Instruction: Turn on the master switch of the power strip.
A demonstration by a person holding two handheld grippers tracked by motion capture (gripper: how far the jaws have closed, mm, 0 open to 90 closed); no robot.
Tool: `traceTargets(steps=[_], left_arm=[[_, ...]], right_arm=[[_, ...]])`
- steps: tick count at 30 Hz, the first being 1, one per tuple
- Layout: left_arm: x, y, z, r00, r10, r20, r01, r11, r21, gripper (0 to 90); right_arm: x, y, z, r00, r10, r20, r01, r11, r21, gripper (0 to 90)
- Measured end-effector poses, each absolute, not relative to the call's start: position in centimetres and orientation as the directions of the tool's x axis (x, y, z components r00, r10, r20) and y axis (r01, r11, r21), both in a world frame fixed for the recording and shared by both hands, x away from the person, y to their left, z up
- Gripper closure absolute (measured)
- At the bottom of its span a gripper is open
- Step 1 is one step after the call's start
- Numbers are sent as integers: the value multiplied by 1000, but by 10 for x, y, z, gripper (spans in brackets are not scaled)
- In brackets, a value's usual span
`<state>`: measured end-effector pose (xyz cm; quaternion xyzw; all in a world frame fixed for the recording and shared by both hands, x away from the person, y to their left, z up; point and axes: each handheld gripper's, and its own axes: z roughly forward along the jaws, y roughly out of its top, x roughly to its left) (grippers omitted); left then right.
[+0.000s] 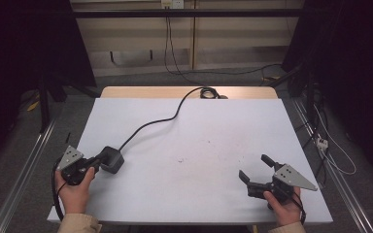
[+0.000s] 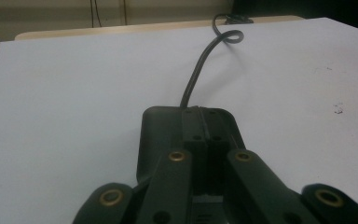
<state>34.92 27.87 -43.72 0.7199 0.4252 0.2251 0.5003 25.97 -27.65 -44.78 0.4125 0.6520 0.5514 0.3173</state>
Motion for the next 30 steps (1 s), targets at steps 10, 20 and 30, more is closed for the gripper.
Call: traceTargets(steps=[10, 20, 30], left_arm=[[349, 279, -437, 536, 839, -94, 387, -146, 910, 900], [349, 278, -437, 534, 840, -94, 387, -145, 911, 900], [347, 278, -437, 539, 837, -96, 393, -150, 907, 900]], right_arm=[[260, -276, -448, -458, 888, 42, 188, 50, 981, 32], [260, -277, -448, -462, 886, 35, 186, 58, 981, 32], [260, -276, -448, -458, 888, 39, 186, 53, 981, 32]])
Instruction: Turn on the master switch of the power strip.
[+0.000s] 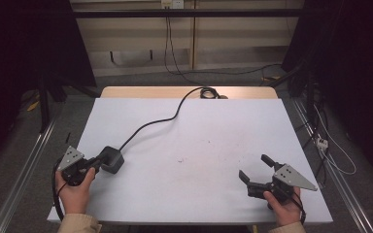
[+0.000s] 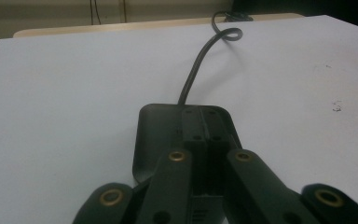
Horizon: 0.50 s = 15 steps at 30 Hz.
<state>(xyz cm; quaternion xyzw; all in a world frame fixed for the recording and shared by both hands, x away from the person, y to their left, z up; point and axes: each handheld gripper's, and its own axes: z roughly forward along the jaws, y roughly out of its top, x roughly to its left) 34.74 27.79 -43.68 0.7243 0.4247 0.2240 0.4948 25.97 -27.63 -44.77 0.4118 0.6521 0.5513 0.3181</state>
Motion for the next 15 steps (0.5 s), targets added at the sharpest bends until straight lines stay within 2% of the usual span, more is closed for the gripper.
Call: traceTargets(steps=[15], left_arm=[[347, 277, -437, 535, 840, -92, 393, -150, 907, 900]], right_arm=[[260, -276, -447, -463, 886, 35, 181, 56, 982, 33]])
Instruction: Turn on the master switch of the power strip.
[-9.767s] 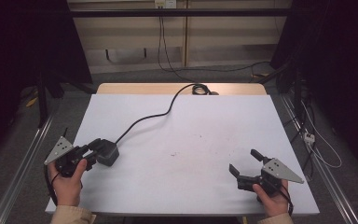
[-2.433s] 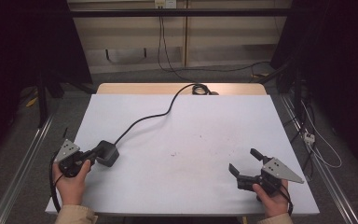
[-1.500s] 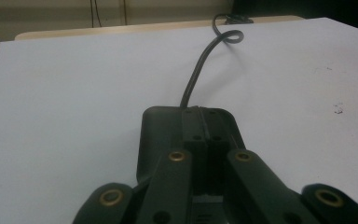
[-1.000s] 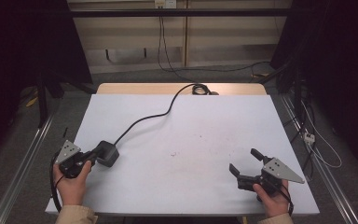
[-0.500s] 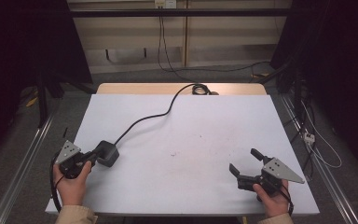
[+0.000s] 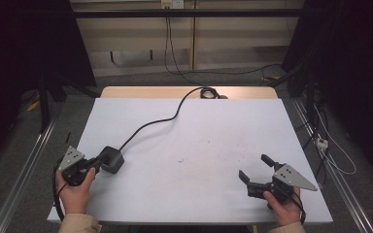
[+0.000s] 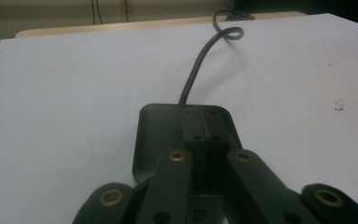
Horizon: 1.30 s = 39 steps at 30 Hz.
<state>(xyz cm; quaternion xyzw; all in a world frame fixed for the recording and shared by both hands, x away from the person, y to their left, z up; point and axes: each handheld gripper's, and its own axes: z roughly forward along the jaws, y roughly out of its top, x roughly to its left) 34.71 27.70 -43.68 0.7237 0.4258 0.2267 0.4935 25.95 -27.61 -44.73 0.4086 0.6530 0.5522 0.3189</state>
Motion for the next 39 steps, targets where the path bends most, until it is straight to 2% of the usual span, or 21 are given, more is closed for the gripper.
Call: traceTargets(steps=[12, 15, 17, 20, 23, 29, 34, 39], left_arm=[[347, 279, -437, 524, 844, -116, 401, -124, 908, 900], [347, 284, -440, 513, 845, -148, 404, -85, 911, 900], [346, 285, -436, 496, 865, -80, 395, -143, 907, 900], [344, 292, -437, 510, 852, -116, 402, -117, 908, 900], [343, 287, -434, 512, 857, -54, 389, -175, 904, 900], [342, 285, -433, 493, 870, -29, 377, -184, 908, 900], [343, 282, -426, 508, 861, -38, 345, -163, 924, 900], [346, 276, -431, 523, 850, -67, 378, -161, 912, 900]], right_arm=[[260, -276, -448, -464, 885, 34, 180, 57, 982, 33], [260, -276, -448, -463, 885, 34, 180, 57, 982, 32], [260, -275, -447, -464, 885, 33, 180, 58, 982, 33], [260, -275, -447, -463, 886, 33, 180, 58, 982, 32], [261, -274, -447, -466, 884, 32, 180, 59, 982, 32], [263, -271, -447, -479, 877, 27, 179, 67, 982, 33], [264, -272, -447, -478, 878, 29, 177, 64, 982, 33], [263, -272, -447, -476, 879, 27, 175, 65, 982, 33]])
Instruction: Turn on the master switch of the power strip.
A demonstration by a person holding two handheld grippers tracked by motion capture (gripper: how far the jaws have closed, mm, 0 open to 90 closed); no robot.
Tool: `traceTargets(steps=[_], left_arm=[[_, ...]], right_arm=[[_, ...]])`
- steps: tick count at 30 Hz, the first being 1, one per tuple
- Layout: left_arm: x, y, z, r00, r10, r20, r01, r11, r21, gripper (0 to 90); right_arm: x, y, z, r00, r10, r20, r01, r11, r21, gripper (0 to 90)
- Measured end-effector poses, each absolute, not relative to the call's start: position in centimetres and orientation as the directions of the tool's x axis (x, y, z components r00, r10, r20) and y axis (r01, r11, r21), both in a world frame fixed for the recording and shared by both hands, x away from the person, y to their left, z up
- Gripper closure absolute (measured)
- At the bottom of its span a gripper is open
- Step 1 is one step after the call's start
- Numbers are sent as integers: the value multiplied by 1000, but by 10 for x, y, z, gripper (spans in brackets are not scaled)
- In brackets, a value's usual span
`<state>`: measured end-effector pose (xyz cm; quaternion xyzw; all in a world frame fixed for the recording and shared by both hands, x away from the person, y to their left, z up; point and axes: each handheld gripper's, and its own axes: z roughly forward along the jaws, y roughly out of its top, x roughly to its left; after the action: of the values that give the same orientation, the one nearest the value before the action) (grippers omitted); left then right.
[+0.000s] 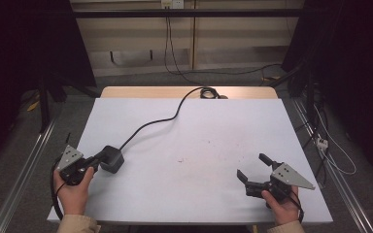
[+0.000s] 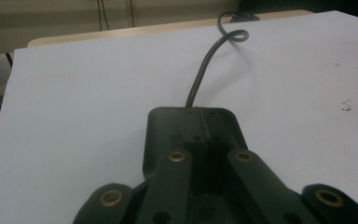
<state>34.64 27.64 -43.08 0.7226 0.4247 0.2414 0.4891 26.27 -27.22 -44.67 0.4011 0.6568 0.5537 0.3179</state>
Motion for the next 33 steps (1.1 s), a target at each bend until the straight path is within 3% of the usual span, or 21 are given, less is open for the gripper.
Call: traceTargets(steps=[11, 23, 33], left_arm=[[348, 269, -430, 538, 843, -20, 388, -226, 894, 900], [346, 272, -432, 523, 850, -66, 396, -174, 901, 900], [345, 275, -430, 520, 853, -43, 403, -201, 893, 900]], right_arm=[[262, -272, -447, -480, 877, 25, 175, 68, 982, 33], [260, -275, -446, -472, 881, 27, 172, 62, 983, 33], [263, -271, -447, -485, 874, 23, 173, 70, 982, 33]])
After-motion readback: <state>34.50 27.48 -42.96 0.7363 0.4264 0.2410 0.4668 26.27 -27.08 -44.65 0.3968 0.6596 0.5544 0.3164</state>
